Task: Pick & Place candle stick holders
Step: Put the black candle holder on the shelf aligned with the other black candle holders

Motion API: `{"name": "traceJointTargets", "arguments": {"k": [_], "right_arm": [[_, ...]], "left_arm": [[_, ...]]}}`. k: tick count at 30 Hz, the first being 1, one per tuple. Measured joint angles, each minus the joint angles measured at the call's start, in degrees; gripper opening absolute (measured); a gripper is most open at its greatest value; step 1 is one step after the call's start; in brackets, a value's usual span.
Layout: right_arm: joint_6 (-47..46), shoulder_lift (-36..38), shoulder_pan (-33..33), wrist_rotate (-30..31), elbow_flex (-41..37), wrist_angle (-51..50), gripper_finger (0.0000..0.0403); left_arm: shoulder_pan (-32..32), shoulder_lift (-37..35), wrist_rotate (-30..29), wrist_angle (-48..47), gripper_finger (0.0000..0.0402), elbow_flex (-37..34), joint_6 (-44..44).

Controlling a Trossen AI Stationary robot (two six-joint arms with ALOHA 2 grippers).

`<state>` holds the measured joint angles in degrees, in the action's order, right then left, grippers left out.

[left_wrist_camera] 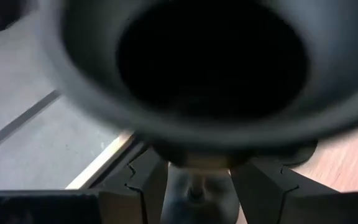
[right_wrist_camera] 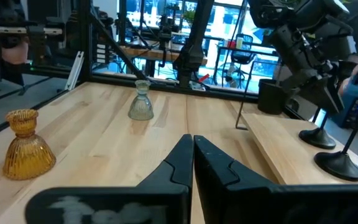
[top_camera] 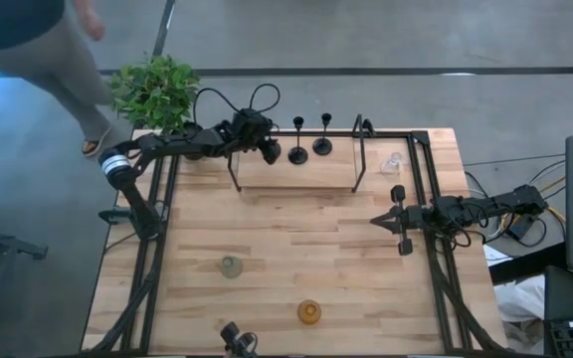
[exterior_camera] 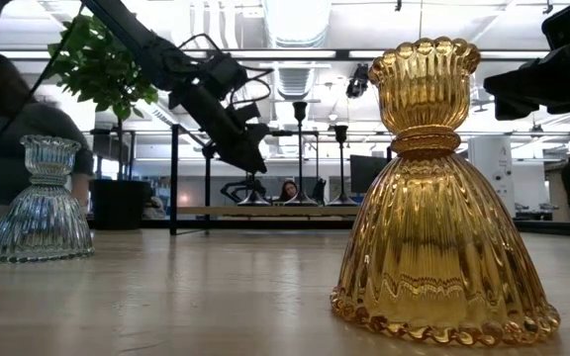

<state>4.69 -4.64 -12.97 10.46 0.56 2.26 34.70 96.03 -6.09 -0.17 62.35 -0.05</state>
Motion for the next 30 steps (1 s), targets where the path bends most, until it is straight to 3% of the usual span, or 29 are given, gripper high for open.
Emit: {"name": "traceJointTargets", "arguments": {"k": [22, 30], "right_arm": [[-0.1, 0.0, 0.0, 0.0, 0.0, 0.0, 0.0008], [0.0, 0.0, 0.0, 0.0, 0.0, 0.0, 0.0008]], "left_arm": [[0.0, -0.6, -0.5, -3.9, 0.0169, 0.0, 0.3], [0.0, -0.6, -0.5, -6.8, 0.0169, 3.1, 1.4]]}}
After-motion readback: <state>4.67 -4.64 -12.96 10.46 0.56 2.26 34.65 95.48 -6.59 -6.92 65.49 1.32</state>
